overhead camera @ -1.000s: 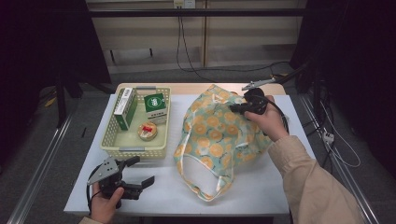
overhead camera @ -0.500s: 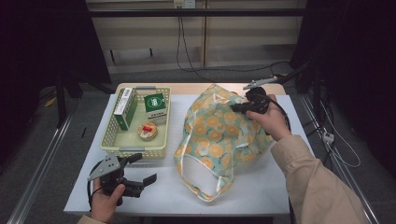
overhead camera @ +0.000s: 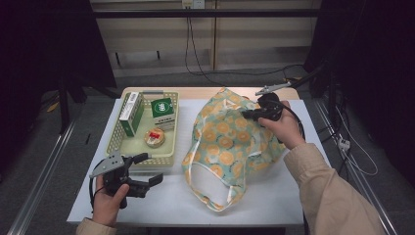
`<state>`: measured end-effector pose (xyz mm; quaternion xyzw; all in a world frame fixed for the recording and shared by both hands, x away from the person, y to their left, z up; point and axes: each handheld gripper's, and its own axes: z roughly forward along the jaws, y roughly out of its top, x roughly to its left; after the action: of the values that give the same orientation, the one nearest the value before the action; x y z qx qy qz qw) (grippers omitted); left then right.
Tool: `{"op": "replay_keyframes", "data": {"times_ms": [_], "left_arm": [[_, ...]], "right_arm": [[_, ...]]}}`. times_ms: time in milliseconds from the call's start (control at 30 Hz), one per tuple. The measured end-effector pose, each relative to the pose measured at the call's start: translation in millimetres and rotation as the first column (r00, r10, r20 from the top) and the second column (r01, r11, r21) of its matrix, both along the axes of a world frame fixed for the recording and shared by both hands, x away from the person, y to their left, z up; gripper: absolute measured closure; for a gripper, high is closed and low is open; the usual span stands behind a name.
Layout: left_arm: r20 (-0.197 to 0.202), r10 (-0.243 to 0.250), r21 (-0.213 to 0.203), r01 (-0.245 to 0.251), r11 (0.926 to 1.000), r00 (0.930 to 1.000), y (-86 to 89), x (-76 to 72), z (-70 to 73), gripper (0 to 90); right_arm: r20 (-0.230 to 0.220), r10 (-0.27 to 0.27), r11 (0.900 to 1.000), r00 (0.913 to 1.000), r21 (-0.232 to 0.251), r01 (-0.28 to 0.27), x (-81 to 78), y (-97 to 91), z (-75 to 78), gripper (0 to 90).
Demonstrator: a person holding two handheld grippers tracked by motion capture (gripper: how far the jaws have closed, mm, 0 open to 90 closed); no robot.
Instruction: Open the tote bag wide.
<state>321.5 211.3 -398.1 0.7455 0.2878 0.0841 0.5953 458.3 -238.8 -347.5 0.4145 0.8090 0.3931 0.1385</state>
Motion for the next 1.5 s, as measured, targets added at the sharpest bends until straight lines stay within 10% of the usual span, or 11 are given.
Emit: {"op": "replay_keyframes", "data": {"times_ms": [700,1500], "left_arm": [[0.000,0.012,0.018,-0.012,0.9998,0.9999,-6.4,33.0,28.0,3.8],[-0.006,0.046,0.026,-0.046,0.9986,0.9989,-1.0,56.5,25.2,3.8]], "right_arm": [[-0.007,0.008,0.9999,0.9999,0.010,-0.008,-2.4,-0.3,1.3,90.0],[0.018,-0.015,0.9991,0.9997,0.039,0.014,13.3,21.9,16.2,90.0]]}}
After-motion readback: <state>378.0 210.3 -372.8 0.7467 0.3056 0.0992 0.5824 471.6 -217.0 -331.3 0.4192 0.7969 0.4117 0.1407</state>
